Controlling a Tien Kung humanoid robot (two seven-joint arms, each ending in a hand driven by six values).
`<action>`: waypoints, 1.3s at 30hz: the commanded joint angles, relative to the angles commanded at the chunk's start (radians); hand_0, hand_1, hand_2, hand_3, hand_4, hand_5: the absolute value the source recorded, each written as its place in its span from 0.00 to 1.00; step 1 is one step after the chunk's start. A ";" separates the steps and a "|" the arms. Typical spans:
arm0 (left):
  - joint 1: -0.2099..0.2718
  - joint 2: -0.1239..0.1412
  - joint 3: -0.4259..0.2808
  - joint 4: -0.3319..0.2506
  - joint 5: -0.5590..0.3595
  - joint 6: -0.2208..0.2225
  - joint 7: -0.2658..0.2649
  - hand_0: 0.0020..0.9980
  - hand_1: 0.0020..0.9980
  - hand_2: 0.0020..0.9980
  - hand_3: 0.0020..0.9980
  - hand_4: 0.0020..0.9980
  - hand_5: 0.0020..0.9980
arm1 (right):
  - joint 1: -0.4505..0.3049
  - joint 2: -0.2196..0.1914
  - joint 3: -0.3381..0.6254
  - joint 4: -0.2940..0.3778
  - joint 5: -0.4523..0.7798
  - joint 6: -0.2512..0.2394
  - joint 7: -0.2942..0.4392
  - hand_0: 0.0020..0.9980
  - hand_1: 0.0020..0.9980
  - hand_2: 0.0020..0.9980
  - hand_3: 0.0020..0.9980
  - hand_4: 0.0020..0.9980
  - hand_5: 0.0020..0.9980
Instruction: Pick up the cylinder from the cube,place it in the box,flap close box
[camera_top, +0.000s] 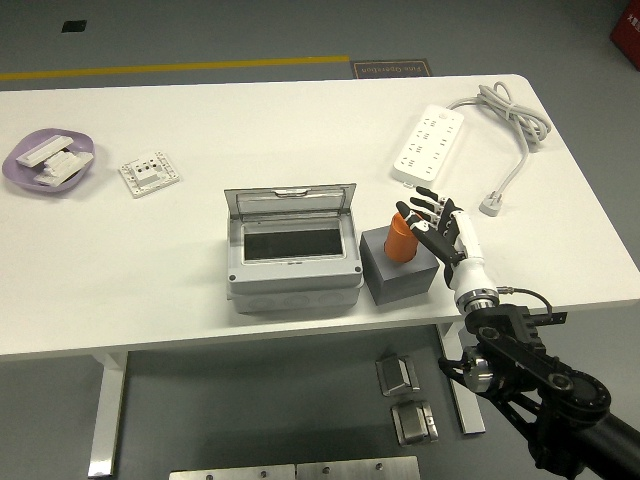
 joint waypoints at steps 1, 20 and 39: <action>0.000 0.000 0.000 0.000 0.000 0.000 0.000 0.70 0.68 0.61 0.60 0.59 0.19 | 0.000 0.000 -0.001 0.001 -0.002 0.000 -0.001 0.77 0.77 0.80 0.82 0.84 0.10; 0.005 -0.008 0.014 0.003 0.000 -0.001 0.002 0.70 0.68 0.61 0.60 0.59 0.19 | -0.003 -0.009 0.068 0.027 -0.073 0.002 -0.019 0.76 0.75 0.78 0.80 0.84 0.13; 0.003 -0.012 0.011 -0.009 0.017 0.000 0.002 0.70 0.68 0.61 0.60 0.59 0.19 | -0.013 -0.014 0.018 0.060 -0.107 0.004 -0.029 0.76 0.75 0.76 0.79 0.85 0.15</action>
